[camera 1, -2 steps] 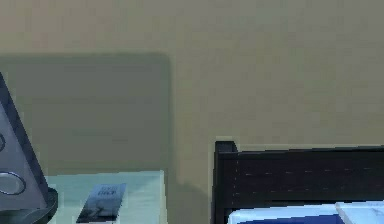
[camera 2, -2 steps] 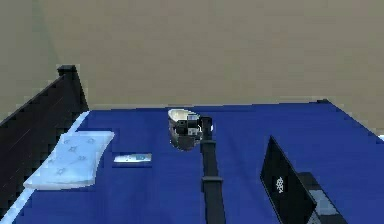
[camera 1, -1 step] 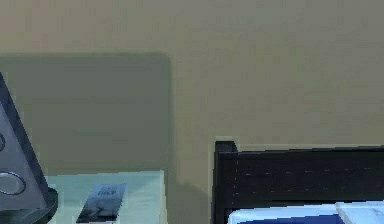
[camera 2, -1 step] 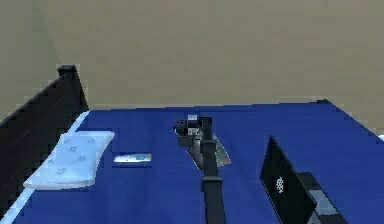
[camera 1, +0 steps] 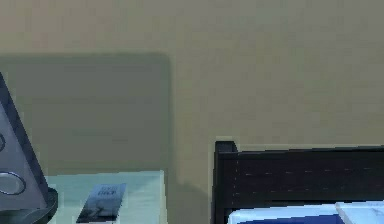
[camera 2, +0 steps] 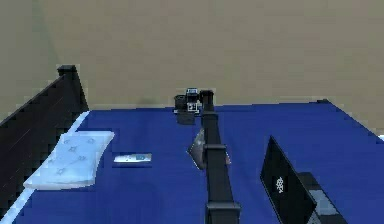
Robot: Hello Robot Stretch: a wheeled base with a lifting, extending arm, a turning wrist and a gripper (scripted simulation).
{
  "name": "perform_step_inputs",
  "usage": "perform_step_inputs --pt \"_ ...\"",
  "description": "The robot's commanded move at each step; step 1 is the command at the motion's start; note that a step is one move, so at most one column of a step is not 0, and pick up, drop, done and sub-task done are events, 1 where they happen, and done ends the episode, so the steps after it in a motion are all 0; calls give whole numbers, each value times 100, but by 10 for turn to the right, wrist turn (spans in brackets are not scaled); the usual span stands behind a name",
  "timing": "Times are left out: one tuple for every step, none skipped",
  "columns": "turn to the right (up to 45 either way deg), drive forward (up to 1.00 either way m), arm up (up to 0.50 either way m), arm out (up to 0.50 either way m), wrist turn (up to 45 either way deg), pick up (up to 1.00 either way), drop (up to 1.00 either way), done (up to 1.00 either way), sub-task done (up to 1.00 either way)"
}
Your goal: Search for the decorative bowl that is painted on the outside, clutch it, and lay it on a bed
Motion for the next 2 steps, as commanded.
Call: perform_step_inputs --pt "0 0 0 -8 0 0 0 0 0" --pt "0 0 0 0 0 0 0 100 0"
